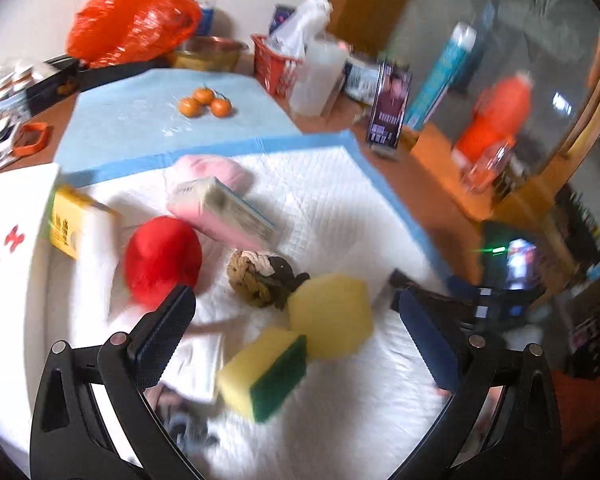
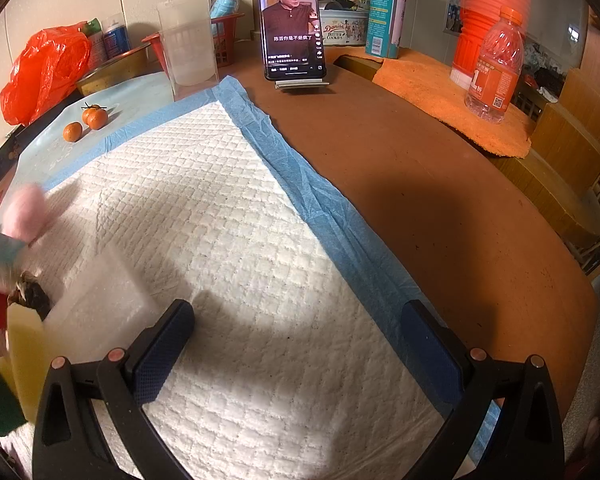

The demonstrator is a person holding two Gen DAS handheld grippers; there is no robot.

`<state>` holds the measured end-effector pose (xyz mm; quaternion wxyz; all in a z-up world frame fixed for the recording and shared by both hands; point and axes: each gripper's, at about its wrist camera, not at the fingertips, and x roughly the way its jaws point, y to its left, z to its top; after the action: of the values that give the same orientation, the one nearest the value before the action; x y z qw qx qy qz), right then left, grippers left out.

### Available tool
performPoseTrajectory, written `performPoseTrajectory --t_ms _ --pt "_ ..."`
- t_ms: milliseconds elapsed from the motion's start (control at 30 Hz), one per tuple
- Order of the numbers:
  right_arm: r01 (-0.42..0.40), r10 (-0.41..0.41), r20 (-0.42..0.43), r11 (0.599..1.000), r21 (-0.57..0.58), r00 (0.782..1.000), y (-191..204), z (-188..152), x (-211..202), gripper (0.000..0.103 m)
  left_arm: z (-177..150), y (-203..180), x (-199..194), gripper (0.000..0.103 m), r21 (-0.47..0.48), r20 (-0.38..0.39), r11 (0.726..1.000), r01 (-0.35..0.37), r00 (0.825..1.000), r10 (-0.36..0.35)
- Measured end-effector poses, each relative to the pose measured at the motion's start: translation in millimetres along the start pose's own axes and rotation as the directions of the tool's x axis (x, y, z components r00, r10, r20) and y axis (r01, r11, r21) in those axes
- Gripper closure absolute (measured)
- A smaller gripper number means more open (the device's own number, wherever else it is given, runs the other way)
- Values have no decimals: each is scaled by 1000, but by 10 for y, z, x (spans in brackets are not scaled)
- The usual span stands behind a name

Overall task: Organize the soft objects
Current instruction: 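Grasp the camouflage-print cloth with the left tool while the right tool grasps the yellow hexagonal sponge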

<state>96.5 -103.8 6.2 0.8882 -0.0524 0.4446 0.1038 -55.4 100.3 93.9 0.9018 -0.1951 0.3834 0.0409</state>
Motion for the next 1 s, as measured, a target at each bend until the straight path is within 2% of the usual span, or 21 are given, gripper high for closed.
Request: performPoseTrajectory --t_ms 133,200,300,400,467,500,567,633,700,733,833,900,1000 --pt "-5 5 1 1000 3 1000 -2 1 -4 0 -122 234 -606 0 -89 129 996 4 992 7" --pt "-15 15 3 1000 10 1000 -25 -3 -23 0 -199 398 -873 0 -117 175 992 -47 982 67" --pt "-57 57 1 998 23 998 -51 -18 -65 0 -369 617 -1138 0 -137 199 982 -132 967 157" --pt "-115 113 36 993 37 993 -134 10 -227 0 -624 736 -1230 0 -147 172 975 -167 966 191" --pt "-186 184 99 982 13 978 -150 41 -417 0 -803 719 -1167 0 -131 134 973 -193 968 210" --pt "-236 236 135 972 -12 962 -141 48 -509 0 -886 698 -1139 0 -121 121 972 -203 969 217" --pt "-341 350 187 937 -83 918 -89 38 -657 0 -1085 636 -1016 0 -91 63 968 -235 968 242" --pt "-389 414 164 907 -163 895 40 8 -734 0 -1205 560 -887 0 -65 20 965 -253 967 255" --pt "-398 437 143 886 -237 888 203 -38 -795 0 -1301 495 -756 2 -34 -13 965 -259 966 259" --pt "-394 443 137 875 -282 886 308 -76 -822 0 -1327 469 -709 8 -21 -19 967 -255 967 255" --pt "-396 464 109 839 -373 879 505 -161 -831 0 -1363 402 -546 12 15 -39 967 -256 966 256" --pt "-408 480 87 817 -408 873 627 -191 -829 0 -1358 405 -461 22 18 -61 968 -250 966 251" --pt "-397 477 63 791 -465 876 841 -213 -801 0 -1364 430 -353 23 16 -83 966 -259 962 259"
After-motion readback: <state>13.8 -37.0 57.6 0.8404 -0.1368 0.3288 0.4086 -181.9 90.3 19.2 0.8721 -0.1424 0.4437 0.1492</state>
